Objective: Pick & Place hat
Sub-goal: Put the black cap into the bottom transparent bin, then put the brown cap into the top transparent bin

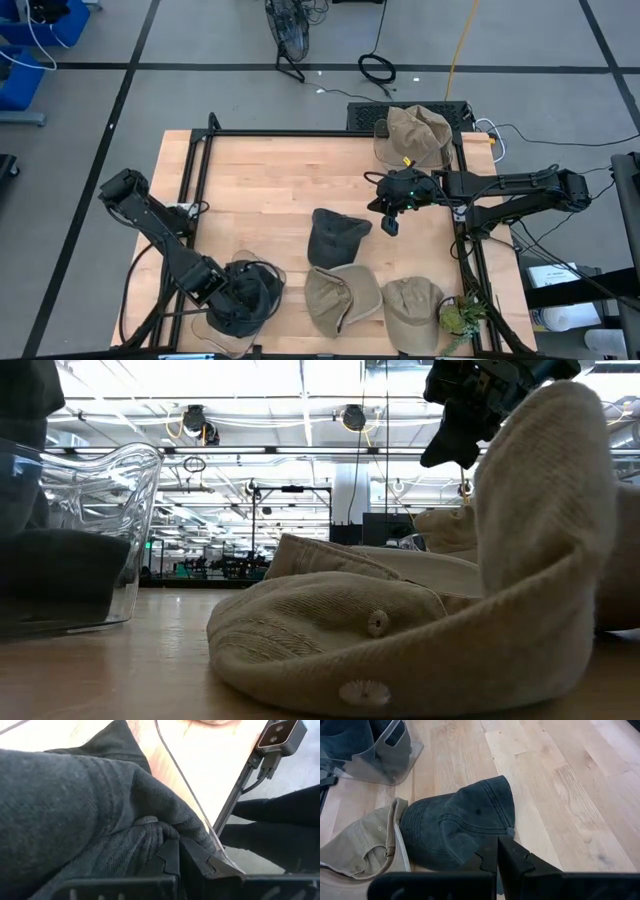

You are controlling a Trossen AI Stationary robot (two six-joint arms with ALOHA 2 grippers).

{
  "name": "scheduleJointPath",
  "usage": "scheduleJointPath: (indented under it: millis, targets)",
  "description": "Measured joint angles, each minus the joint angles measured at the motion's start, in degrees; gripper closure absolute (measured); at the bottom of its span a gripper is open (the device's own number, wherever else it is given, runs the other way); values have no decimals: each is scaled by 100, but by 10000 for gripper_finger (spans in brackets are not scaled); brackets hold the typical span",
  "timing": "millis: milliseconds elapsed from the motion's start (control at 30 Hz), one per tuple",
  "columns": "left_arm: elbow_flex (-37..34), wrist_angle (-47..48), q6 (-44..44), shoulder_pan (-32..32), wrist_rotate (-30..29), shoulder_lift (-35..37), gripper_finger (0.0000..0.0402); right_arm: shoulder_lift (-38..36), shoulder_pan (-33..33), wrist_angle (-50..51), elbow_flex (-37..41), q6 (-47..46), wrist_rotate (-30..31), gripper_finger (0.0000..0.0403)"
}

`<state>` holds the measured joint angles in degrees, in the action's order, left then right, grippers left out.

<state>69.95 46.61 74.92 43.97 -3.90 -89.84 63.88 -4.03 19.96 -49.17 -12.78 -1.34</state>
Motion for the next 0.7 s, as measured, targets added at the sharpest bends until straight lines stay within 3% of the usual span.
scheduleJointPath:
  millis: [400,700]
  targets:
    - [-2,421,677,-2,-120,267,356,0,1,-1,0,63,0,403]
    - [-7,433,809,-3,-525,840,272,0,2,1,0,65,0,403]
